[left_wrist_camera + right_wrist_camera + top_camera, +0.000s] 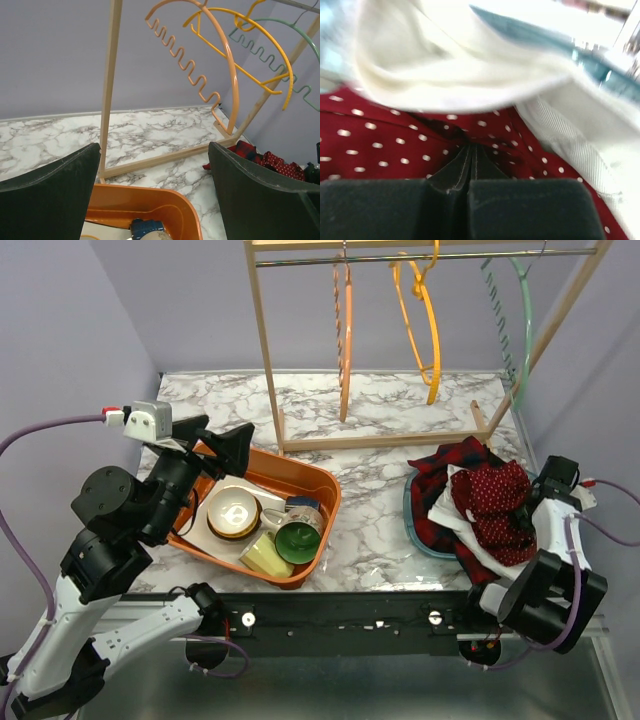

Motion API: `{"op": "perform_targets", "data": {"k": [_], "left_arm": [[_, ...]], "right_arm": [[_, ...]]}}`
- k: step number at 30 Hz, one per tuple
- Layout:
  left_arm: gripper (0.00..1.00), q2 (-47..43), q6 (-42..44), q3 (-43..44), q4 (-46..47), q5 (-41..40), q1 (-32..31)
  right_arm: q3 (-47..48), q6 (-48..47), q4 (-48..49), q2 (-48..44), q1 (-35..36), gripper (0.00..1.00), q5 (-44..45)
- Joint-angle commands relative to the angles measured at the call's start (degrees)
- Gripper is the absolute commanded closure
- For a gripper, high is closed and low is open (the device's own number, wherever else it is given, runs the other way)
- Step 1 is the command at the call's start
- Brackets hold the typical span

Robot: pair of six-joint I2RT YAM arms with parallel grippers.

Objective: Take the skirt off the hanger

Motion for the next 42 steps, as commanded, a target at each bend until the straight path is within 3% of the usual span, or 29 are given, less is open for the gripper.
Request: {"op": "perform_targets", "data": {"k": [1,7,14,15,17,19,21,26,30,31,37,42], "left_arm": [[0.01,-0.3,1.5,-0.6,1.7,-2.3,0.3],[0.01,-1.2,1.8,-1.3,2.0,-2.3,0.3],[0.01,-2.0,2.2,-2.3,3.0,-1.9,0.3],[0.01,-1.9,2.2,-2.4,3.1,-1.7,0.3],[0.01,-1.8,2.4,-2.7,3.3,-1.4,0.3],[0.01,-1.6,2.4,-2.8,3.3,-1.3,0.3],[0.01,-1.7,1.9,-3.0,3.3,-1.2,0.3],[0.01,-2.4,1.1,-4.7,4.4,-1.0,0.3],[0.01,-2.5,1.2,-5.0,4.1,-1.8,0.3],[0.01,-2.5,1.3,-5.0,4.0,-2.0,0.3],[0.01,-2.5,1.0,-5.0,4.3,-2.5,0.3],[0.01,-3.2,0.5,-4.4,3.3,-2.3,0.3]], "right_arm": [[7.4,-4.5,-5.0,1.4,0.3,0.88,6.5],[16.7,-6.2,-14.9,-2.7,0.3,0.79,7.3],[18.8,-10.6,-12.6,-9.9,0.3,0.77,-13.9],[17.9,-10.8,-9.4,-10.8,0.3,0.77,-22.9],[14.8,-9.6,-3.4,-14.4,0.3,0.77,-32.3],[8.4,-4.3,5.3,-17.2,0.4,0.75,-40.4],[2.2,0.2,12.8,-18.1,0.5,0.75,-42.5],[-9.0,1.1,18.0,-11.5,1.3,0.75,-42.3],[-11.5,-7.7,10.4,-5.9,2.4,0.76,-26.8],[-11.5,-8.4,9.6,-4.9,2.4,0.76,-21.8],[-8.6,-10.6,8.8,-2.2,2.4,0.76,-16.0],[-3.1,-13.4,6.1,-3.0,2.5,0.73,-17.2]]}}
